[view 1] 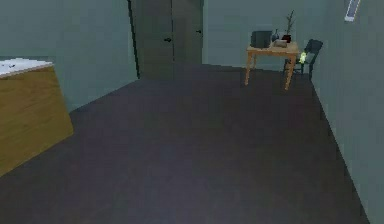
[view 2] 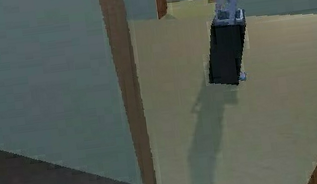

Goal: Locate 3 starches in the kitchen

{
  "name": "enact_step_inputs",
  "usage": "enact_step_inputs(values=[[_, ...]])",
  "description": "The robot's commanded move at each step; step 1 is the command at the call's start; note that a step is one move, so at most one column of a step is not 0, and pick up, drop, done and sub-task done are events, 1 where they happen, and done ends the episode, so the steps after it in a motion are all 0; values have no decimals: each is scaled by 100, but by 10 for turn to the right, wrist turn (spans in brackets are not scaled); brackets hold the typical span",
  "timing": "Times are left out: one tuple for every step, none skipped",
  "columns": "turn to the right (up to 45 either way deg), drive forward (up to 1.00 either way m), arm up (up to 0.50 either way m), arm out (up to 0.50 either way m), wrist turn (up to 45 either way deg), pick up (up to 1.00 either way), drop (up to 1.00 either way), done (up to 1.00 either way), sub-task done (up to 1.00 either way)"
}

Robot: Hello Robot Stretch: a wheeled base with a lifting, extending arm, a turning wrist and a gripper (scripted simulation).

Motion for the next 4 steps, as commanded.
enact_step_inputs(values=[[-450,0,0,0,0,0,0,0,0],[-180,0,0,0,0,0,0,0,0],[0,100,0,0,0,0,0,0,0],[-30,0,0,0,0,0,0,0,0]])
